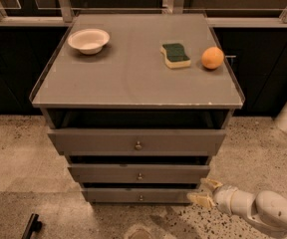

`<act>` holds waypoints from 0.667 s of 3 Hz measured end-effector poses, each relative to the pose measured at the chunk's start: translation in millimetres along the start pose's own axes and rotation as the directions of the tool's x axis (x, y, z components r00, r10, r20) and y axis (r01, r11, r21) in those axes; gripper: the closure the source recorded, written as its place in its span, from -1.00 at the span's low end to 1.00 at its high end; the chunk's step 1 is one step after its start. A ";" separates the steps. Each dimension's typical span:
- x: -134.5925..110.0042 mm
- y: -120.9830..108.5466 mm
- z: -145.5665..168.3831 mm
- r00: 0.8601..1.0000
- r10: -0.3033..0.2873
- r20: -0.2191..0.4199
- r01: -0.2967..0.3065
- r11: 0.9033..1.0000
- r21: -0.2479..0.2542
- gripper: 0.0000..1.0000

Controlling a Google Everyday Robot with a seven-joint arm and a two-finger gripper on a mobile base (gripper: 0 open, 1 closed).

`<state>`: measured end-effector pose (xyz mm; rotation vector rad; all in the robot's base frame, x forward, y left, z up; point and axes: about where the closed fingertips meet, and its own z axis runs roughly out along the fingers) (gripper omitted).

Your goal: Close middle drawer

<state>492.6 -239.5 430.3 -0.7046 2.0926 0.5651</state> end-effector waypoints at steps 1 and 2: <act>0.0 0.0 0.0 1.000 0.000 0.000 0.000 1.000 0.000 -1.00; 0.0 0.0 0.0 1.000 0.000 0.000 0.000 1.000 0.000 -1.00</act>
Offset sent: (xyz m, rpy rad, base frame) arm 0.0000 0.0000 0.0000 0.0000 0.0000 0.0000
